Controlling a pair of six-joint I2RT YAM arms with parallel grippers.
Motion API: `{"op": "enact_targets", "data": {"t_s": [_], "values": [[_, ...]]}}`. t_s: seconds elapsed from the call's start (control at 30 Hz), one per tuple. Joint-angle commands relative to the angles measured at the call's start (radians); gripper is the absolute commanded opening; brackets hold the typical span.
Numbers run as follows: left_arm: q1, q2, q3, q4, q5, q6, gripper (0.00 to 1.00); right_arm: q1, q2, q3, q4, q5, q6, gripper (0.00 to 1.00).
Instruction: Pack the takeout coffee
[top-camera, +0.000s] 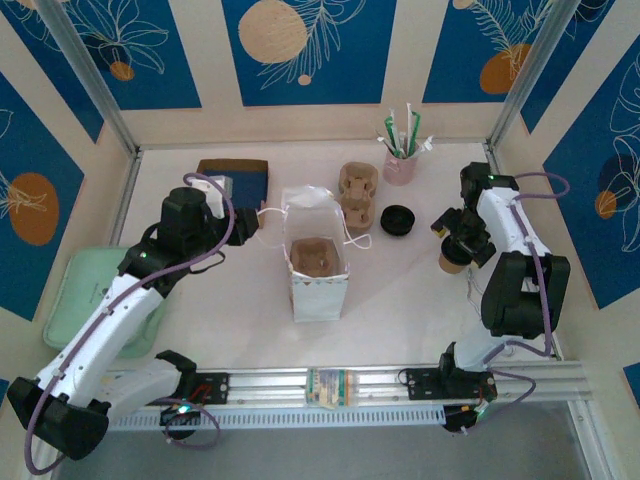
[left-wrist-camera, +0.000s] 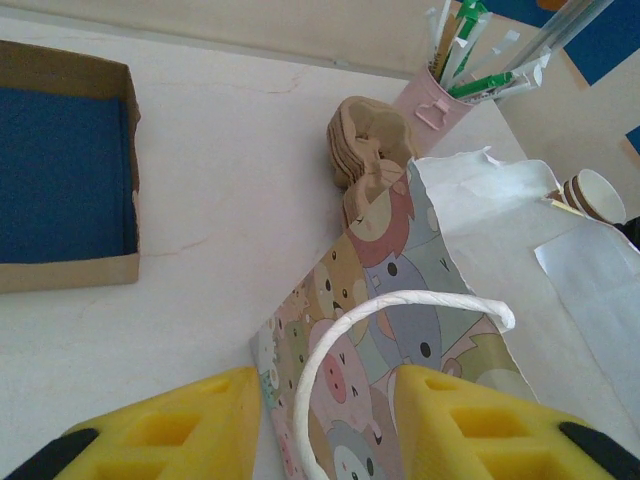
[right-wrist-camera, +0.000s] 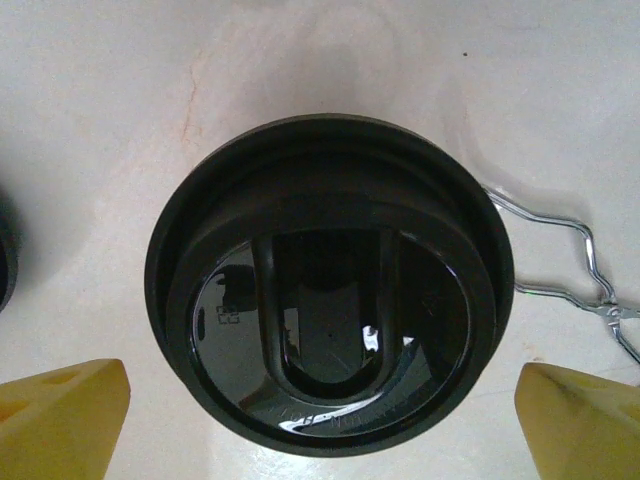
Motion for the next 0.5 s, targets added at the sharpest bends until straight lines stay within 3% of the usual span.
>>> {"op": "enact_targets", "data": {"t_s": [0.0,0.47], "values": [[0.017,-0.024,-0.012,0.002,0.007,-0.006,0.41,-0.003,0.009,-0.006,0.004,-0.015,-0.014,0.99],[0.024,-0.016,-0.01,0.005,0.013,-0.005,0.41,-0.011,0.009,-0.005,0.001,0.015,-0.027,0.99]]}}
